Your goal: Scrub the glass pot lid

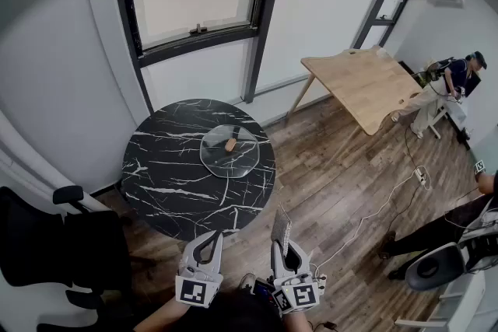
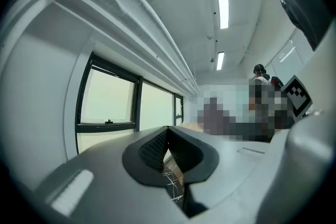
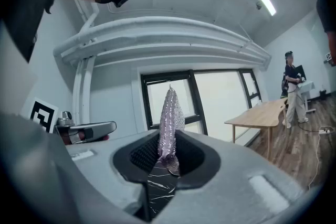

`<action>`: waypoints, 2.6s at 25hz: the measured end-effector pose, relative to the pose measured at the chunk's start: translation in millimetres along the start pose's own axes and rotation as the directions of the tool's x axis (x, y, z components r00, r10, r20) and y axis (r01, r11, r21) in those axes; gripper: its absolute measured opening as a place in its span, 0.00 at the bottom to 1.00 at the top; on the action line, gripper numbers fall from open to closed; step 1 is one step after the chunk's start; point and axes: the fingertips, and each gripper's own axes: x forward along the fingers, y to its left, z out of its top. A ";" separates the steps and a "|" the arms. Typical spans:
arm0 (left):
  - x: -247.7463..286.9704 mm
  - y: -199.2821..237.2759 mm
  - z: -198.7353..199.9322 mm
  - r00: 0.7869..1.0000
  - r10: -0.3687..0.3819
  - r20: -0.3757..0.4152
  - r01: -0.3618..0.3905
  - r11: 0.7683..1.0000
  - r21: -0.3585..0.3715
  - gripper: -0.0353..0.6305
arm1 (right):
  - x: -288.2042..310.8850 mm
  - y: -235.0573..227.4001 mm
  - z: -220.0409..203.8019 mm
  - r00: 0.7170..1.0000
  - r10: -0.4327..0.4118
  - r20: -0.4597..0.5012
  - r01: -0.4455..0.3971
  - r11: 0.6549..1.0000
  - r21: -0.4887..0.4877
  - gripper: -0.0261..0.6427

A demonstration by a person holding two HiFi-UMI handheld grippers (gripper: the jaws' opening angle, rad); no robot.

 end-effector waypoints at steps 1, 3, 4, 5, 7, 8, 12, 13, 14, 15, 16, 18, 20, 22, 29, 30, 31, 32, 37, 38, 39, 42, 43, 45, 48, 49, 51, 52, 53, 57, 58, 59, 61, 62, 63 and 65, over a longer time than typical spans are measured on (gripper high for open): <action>0.5 -0.5 0.1 1.000 0.000 -0.002 0.000 1.000 -0.001 0.06 | -0.1 -0.1 0.6 1.000 0.002 0.001 -0.002 1.000 -0.004 0.14; 1.6 -2.1 -0.2 1.000 -0.001 -0.005 0.001 1.000 -0.004 0.06 | -0.4 -0.6 0.7 1.000 0.006 0.001 -0.006 1.000 -0.011 0.14; 2.3 -3.3 -0.8 1.000 -0.001 -0.006 0.001 1.000 -0.005 0.06 | -0.7 -1.3 0.1 1.000 0.008 0.000 -0.008 1.000 -0.015 0.14; 3.0 -4.9 -1.2 1.000 -0.003 -0.006 0.003 1.000 -0.002 0.06 | -1.0 -2.3 -0.2 1.000 0.008 -0.001 -0.008 1.000 -0.015 0.14; 4.5 -8.1 -1.5 1.000 -0.006 -0.006 0.006 1.000 0.010 0.06 | -2.0 -5.1 1.5 1.000 0.007 0.007 -0.007 1.000 -0.004 0.15; 5.3 -9.7 -1.6 1.000 -0.007 -0.008 0.007 1.000 0.014 0.06 | -2.8 -6.9 3.1 1.000 0.006 0.013 -0.006 1.000 0.003 0.15; 7.7 -16.6 -2.7 1.000 0.003 -0.014 -0.003 1.000 0.005 0.06 | -7.0 -13.9 6.7 1.000 0.010 0.025 -0.010 1.000 0.013 0.15; 8.4 -18.3 -3.2 1.000 0.008 -0.017 -0.008 1.000 0.001 0.06 | -8.2 -16.2 6.7 1.000 0.013 0.024 -0.013 1.000 0.016 0.15; 9.3 -20.0 -3.3 1.000 0.013 -0.018 -0.013 1.000 0.001 0.06 | -9.6 -18.9 6.6 1.000 0.015 0.024 -0.016 1.000 0.019 0.15; 10.5 -21.8 -3.0 1.000 0.019 -0.016 -0.019 1.000 0.002 0.06 | -11.2 -22.0 6.6 1.000 0.017 0.023 -0.017 1.000 0.022 0.15; 11.8 -23.7 -2.5 1.000 0.025 -0.013 -0.025 1.000 0.004 0.06 | -12.9 -25.6 6.6 1.000 0.018 0.023 -0.018 1.000 0.024 0.15; 14.2 -28.7 -2.0 0.999 0.041 -0.008 -0.041 0.999 0.008 0.06 | -16.8 -33.7 6.2 0.999 0.023 0.023 -0.023 0.999 0.028 0.15; 15.8 -35.6 -3.2 0.998 0.059 -0.012 -0.059 0.998 0.006 0.06 | -21.0 -41.8 4.7 0.999 0.033 0.019 -0.034 0.999 0.033 0.15; 16.5 -43.6 -6.1 0.997 0.075 -0.020 -0.075 0.997 0.008 0.06 | -24.7 -50.0 2.0 0.999 0.046 0.012 -0.047 0.998 0.038 0.15; 17.8 -67.1 -12.0 0.990 0.140 -0.036 -0.139 0.990 0.023 0.06 | -34.3 -81.9 -3.0 0.996 0.089 0.011 -0.089 0.992 0.086 0.15; 17.8 -67.8 -10.5 0.988 0.151 -0.035 -0.151 0.988 0.024 0.06 | -33.4 -84.3 -2.7 0.995 0.099 0.010 -0.100 0.991 0.089 0.15; 18.1 -67.6 -8.8 0.986 0.162 -0.034 -0.161 0.987 0.027 0.06 | -31.6 -86.3 -2.8 0.994 0.109 0.009 -0.110 0.990 0.092 0.15; 18.7 -66.7 -7.2 0.985 0.170 -0.032 -0.169 0.985 0.031 0.06 | -29.4 -87.8 -3.7 0.993 0.118 0.007 -0.118 0.989 0.094 0.15; 25.1 -58.8 -11.5 0.983 0.178 -0.037 -0.177 0.983 0.046 0.06 | -20.1 -92.6 -10.6 0.990 0.144 -0.012 -0.142 0.986 0.084 0.15; 28.9 -56.3 -14.5 0.984 0.176 -0.041 -0.174 0.984 0.039 0.06 | -16.6 -94.6 -11.4 0.990 0.142 -0.014 -0.140 0.987 0.080 0.15; 34.1 -53.1 -16.7 0.984 0.172 -0.041 -0.171 0.985 0.030 0.06 | -11.8 -96.6 -12.2 0.990 0.137 -0.016 -0.135 0.988 0.077 0.15; 54.0 -39.8 -20.2 0.989 0.143 -0.027 -0.143 0.990 0.008 0.06 | 7.8 -98.6 -13.6 0.993 0.115 -0.017 -0.114 0.991 0.066 0.15; 61.1 -33.9 -20.3 0.991 0.132 -0.018 -0.132 0.991 0.001 0.06 | 15.2 -97.5 -13.4 0.994 0.108 -0.015 -0.107 0.992 0.061 0.15; 75.5 -20.7 -21.6 0.993 0.114 -0.010 -0.114 0.993 -0.010 0.06 | 31.2 -94.8 -12.7 0.995 0.097 -0.013 -0.096 0.994 0.049 0.15; 99.4 2.0 -18.5 0.996 0.092 0.002 -0.092 0.995 -0.025 0.06 | 60.7 -90.8 -6.8 0.996 0.084 -0.014 -0.084 0.996 0.028 0.15; 106.1 9.8 -18.1 0.997 0.080 -0.006 -0.080 0.996 -0.025 0.06 | 70.9 -88.5 -4.0 0.997 0.082 -0.014 -0.082 0.996 0.019 0.15; 118.0 27.6 -19.0 0.998 0.062 -0.025 -0.063 0.998 -0.031 0.06 | 92.2 -83.9 1.0 0.997 0.078 -0.013 -0.078 0.997 0.006 0.15; 124.1 37.8 -19.2 0.998 0.056 -0.029 -0.057 0.998 -0.034 0.06 | 104.0 -82.3 2.9 0.997 0.074 -0.013 -0.074 0.997 0.003 0.15; 130.1 48.0 -19.3 0.998 0.052 -0.031 -0.053 0.998 -0.038 0.06 | 116.2 -81.3 4.1 0.998 0.068 -0.014 -0.068 0.998 0.003 0.15; 147.3 86.1 -24.0 0.999 0.027 -0.041 -0.029 0.999 -0.044 0.06 | 163.0 -75.7 3.4 0.998 0.054 -0.020 -0.054 0.999 0.009 0.15; 150.4 95.4 -26.0 0.999 0.024 -0.046 -0.026 0.999 -0.048 0.06 | 174.0 -73.0 3.1 0.998 0.054 -0.021 -0.054 0.999 0.007 0.15; 153.4 104.7 -28.1 0.998 0.023 -0.052 -0.025 0.998 -0.053 0.06 | 184.9 -70.0 2.9 0.998 0.056 -0.021 -0.056 0.998 0.005 0.15; 159.9 122.0 -33.3 0.997 0.017 -0.069 -0.022 0.997 -0.068 0.06 | 205.7 -64.5 1.6 0.998 0.063 -0.020 -0.063 0.998 0.007 0.15; 163.4 129.6 -36.4 0.997 0.013 -0.079 -0.019 0.997 -0.076 0.06 | 215.3 -62.7 0.5 0.997 0.069 -0.019 -0.068 0.998 0.012 0.15; 166.9 136.4 -39.3 0.996 0.009 -0.085 -0.016 0.996 -0.082 0.06 | 223.8 -61.8 -0.8 0.997 0.073 -0.020 -0.072 0.997 0.014 0.15; 173.2 147.2 -43.7 0.996 0.004 -0.085 -0.012 0.996 -0.091 0.06 | 237.9 -61.8 -3.6 0.997 0.075 -0.029 -0.075 0.997 0.008 0.15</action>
